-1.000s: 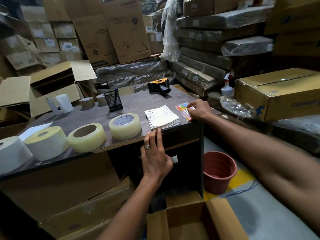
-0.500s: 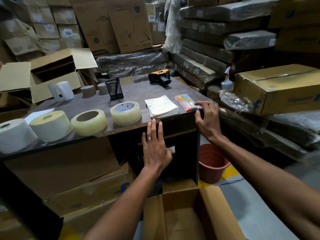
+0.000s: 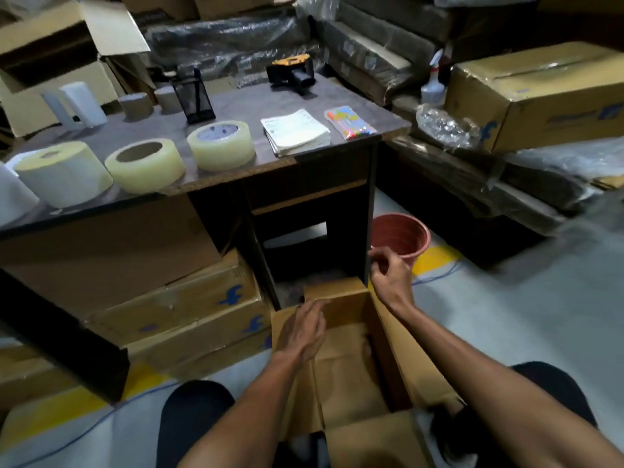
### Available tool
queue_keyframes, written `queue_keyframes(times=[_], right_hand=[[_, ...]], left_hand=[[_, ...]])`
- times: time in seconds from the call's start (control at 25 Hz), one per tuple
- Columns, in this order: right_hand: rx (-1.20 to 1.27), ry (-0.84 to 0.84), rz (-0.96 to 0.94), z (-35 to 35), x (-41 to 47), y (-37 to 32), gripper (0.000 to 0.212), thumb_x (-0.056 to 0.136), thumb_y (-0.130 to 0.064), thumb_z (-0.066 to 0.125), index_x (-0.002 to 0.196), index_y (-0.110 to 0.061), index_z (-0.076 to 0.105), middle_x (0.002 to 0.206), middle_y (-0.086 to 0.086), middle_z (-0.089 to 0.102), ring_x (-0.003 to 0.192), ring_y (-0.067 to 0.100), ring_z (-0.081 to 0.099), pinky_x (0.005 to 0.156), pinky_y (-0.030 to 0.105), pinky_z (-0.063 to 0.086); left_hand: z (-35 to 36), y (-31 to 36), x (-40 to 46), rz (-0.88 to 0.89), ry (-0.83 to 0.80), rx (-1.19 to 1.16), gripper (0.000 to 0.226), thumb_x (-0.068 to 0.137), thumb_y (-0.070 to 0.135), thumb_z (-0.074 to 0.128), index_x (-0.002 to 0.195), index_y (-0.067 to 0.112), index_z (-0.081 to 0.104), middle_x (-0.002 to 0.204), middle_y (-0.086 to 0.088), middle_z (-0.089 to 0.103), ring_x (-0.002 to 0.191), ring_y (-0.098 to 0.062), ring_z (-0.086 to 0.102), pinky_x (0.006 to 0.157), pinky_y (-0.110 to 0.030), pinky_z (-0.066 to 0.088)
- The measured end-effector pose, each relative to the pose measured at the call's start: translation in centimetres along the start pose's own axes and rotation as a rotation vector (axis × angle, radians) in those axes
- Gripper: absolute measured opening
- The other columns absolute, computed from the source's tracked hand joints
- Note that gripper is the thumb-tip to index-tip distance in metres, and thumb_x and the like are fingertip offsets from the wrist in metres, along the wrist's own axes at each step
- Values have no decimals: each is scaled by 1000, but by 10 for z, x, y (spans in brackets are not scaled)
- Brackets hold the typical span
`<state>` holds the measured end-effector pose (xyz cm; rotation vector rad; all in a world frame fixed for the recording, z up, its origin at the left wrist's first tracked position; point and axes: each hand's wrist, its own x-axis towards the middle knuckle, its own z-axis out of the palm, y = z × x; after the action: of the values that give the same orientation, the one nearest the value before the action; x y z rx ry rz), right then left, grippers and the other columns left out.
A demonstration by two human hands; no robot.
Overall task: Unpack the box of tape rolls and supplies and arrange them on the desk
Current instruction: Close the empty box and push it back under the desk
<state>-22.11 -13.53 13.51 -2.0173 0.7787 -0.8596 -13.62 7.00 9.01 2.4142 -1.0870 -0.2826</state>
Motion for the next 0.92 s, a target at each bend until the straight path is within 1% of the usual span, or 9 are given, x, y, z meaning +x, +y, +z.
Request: queue_keyframes(times=[0.24,0.4,0.52,0.6,0.64,0.72,0.76,0.84,0.92], right_hand=[[-71,-231,292,23,-88,66,25,85,-5,56,102,-18,68,93,-2,72,89,16,67,83,30,52],[-176,-384,471,26,-129,95,13,88,-13,56,95,-19,66,91,0,71,88,22,67,80,34,53],[-288,-517,529,22,-152,106,12,91,-15,53,88,-24,61,87,-1,66,83,21,65,67,27,50],[-358,-657,614,21,-162,115,14,92,-11,56,83,-21,58,84,-2,62,70,12,61,50,15,44],[-400,-718,645,21,-167,121,15,90,-10,59,79,-20,56,86,-1,61,67,9,58,49,15,46],[-547,-861,651,18,-174,131,9,89,-17,63,81,-14,61,98,6,65,84,15,64,72,24,52],[-596,-919,655,16,-177,134,14,89,-23,63,92,-10,65,107,10,67,98,21,65,81,29,51],[-623,-911,694,13,-187,145,38,87,-39,64,110,-9,64,116,13,67,110,29,63,85,33,50],[-657,-855,719,7,-194,150,44,84,-46,64,114,-14,61,118,11,66,111,30,63,86,32,49]], left_hand=[[59,-9,-39,-167,-139,-144,31,100,33,37,124,37,56,127,8,59,104,-13,56,82,-29,46],[85,-8,-59,-246,-203,-159,32,98,32,40,124,30,58,121,6,60,99,-16,59,77,-27,44],[104,-14,-70,-391,-332,-251,25,98,31,44,112,27,64,108,-1,68,85,-18,62,75,-29,50],[119,-19,-81,-471,-424,-268,22,95,35,47,100,29,67,104,-2,70,87,-20,65,82,-34,56],[127,-23,-87,-500,-470,-249,22,92,40,48,97,30,67,105,-1,69,90,-22,65,84,-36,56],[133,-22,-99,-560,-552,-169,26,89,44,49,97,28,66,104,-1,66,93,-24,65,84,-35,55],[135,-22,-103,-586,-577,-124,28,89,44,48,99,25,66,105,-2,66,94,-26,65,83,-35,55],[138,-27,-109,-637,-612,-87,33,84,40,46,104,21,64,109,-5,66,96,-29,65,85,-37,55],[140,-33,-116,-698,-649,-69,38,79,35,47,110,17,60,115,-7,63,103,-31,63,86,-36,52]])
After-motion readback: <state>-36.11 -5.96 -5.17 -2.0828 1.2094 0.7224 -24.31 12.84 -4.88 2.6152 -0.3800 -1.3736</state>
